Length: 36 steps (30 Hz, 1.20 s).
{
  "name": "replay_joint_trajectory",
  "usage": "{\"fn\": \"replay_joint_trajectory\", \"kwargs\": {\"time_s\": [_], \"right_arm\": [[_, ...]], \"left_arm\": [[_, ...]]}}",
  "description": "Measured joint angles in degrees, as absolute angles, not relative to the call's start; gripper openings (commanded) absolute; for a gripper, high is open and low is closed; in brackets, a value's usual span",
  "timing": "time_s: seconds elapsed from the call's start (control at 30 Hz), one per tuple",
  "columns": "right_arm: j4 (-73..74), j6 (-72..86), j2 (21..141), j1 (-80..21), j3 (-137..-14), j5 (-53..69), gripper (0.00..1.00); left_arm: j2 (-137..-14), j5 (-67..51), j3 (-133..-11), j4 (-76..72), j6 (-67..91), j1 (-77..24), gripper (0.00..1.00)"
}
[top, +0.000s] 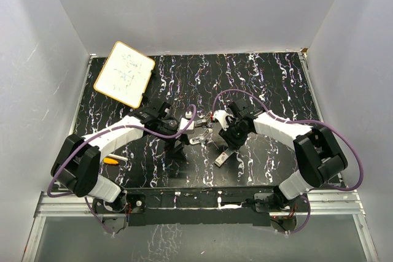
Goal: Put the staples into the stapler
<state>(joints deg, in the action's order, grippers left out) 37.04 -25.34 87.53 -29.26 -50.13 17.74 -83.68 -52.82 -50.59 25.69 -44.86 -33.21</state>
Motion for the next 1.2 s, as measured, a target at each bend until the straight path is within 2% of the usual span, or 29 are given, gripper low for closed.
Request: {"fn": "replay_joint_trajectory", "kwargs": {"time_s": [1.2], "right_arm": [[33.26, -28.38, 85.76, -31.92, -47.20, 12.32, 0.27]], "left_arm": [[-83.66, -53.41, -49.54, 25.34, -45.12, -33.21, 0.78]]}}
